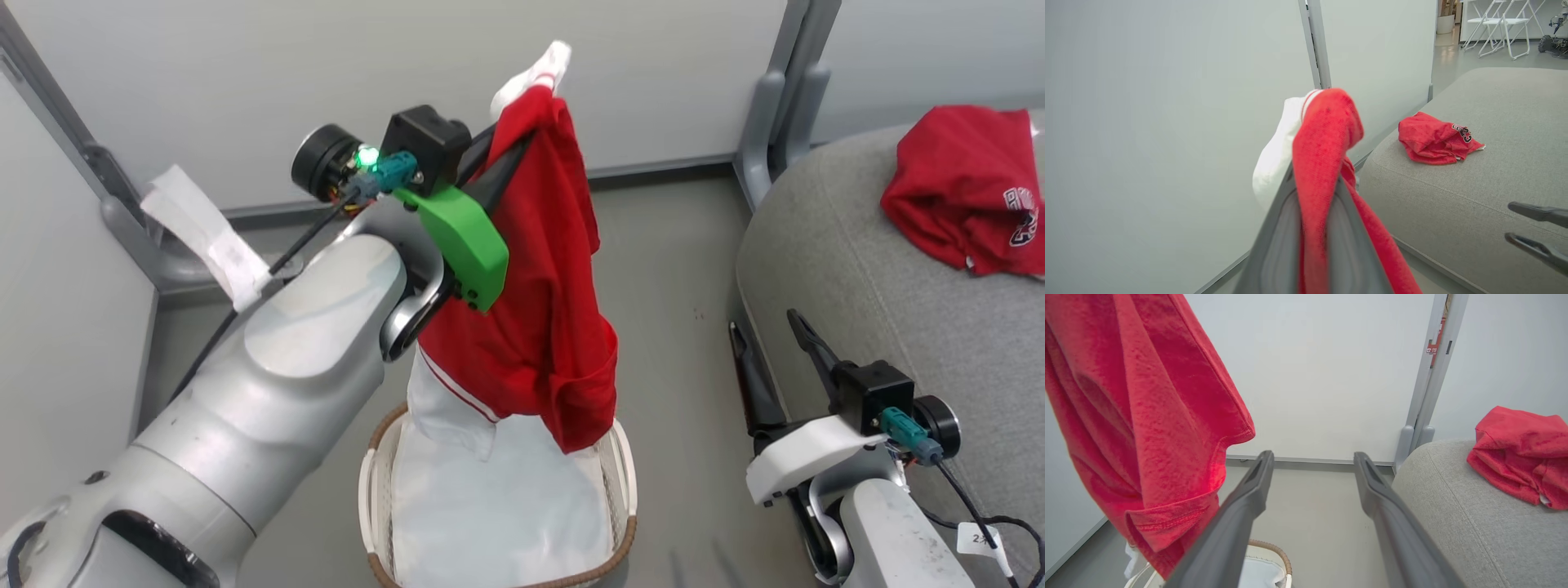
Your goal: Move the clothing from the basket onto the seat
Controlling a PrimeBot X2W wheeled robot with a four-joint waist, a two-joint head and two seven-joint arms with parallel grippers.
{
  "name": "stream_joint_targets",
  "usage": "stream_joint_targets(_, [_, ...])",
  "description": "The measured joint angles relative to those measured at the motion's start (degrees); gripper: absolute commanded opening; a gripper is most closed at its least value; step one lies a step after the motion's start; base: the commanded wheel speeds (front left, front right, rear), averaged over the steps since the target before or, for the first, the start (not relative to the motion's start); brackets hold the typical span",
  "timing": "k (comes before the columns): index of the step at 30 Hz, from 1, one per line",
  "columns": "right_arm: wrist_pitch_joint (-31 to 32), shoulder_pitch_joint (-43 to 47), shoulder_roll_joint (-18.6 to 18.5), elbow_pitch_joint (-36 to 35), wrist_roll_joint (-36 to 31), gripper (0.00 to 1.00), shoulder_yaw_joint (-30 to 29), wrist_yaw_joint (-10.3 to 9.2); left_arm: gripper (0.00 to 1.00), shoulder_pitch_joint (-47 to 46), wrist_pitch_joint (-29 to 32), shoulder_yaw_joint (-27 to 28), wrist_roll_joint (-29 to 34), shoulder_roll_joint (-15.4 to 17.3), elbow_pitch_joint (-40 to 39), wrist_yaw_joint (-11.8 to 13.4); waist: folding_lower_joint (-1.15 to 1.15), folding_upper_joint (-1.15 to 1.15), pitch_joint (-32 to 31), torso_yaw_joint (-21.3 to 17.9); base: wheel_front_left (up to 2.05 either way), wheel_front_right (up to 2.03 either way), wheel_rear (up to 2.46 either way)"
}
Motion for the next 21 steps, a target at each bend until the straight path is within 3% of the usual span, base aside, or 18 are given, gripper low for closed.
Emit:
stream_joint_targets(13, [-0.01, -0.3, -0.01, -6.32, 4.89, 1.0, 7.17, 0.0, 0.0, -2.5, 1.01, -0.12, -1.85, 0.52, -1.76, 0.03, 0.0, 0.0, -4.68, 0.54, 0.0, 0.0, 0.0])
stream_joint_targets(21, [0.0, -4.43, 0.0, -2.94, 5.75, 1.0, 14.01, 0.0, 0.0, -2.48, 1.3, -1.11, -1.87, -1.13, -3.18, 0.54, 0.0, 0.0, -4.78, 1.83, 0.0, 0.0, 0.0])
